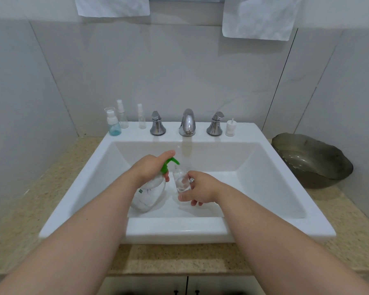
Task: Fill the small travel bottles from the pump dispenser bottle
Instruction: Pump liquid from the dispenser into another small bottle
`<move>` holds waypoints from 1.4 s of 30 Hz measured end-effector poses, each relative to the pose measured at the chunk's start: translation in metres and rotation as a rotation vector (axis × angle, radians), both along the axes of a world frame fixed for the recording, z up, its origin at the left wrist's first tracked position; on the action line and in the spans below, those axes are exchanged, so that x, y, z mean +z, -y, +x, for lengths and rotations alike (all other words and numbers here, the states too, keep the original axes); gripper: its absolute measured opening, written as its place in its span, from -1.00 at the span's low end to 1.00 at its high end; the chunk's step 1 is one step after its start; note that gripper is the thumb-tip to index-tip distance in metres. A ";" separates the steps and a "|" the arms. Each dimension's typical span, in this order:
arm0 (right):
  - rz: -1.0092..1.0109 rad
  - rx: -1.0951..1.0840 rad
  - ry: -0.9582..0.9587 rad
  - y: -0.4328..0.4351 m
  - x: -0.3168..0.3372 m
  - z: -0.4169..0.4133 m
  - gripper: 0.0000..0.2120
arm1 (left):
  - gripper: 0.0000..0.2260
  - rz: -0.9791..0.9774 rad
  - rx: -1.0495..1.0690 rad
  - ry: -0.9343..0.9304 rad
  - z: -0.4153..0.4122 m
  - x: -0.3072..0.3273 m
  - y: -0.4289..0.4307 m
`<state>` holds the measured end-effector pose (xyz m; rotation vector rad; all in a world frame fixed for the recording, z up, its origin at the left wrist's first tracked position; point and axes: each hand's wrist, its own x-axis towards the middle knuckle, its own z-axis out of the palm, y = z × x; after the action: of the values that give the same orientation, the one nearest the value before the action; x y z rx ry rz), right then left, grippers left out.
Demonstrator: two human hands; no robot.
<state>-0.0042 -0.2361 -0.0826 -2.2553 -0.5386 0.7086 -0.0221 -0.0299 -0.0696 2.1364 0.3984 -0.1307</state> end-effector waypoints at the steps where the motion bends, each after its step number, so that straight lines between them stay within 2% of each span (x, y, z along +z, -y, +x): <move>1: 0.004 -0.002 -0.002 0.000 0.000 0.000 -0.54 | -0.32 -0.002 0.000 -0.003 0.000 0.001 0.000; 20: -0.001 0.000 -0.006 -0.002 -0.004 0.003 -0.50 | -0.42 0.017 -0.053 -0.006 0.002 0.001 0.001; 23: 0.004 -0.003 -0.014 -0.002 -0.004 0.003 -0.51 | -0.38 0.015 -0.034 0.000 0.001 0.001 0.001; 30: 0.012 0.001 -0.007 -0.001 -0.001 0.001 -0.54 | -0.14 0.036 0.006 0.040 -0.003 0.001 -0.001; 36: 0.022 0.000 -0.013 0.000 -0.001 0.000 -0.53 | -0.29 0.001 0.004 0.017 -0.003 0.003 0.002; 42: 0.026 0.007 -0.006 -0.001 -0.001 0.001 -0.53 | -0.36 -0.018 -0.010 -0.008 -0.003 0.008 0.005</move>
<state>-0.0033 -0.2352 -0.0839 -2.2279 -0.5501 0.7076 -0.0254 -0.0353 -0.0619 2.1215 0.3894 -0.1478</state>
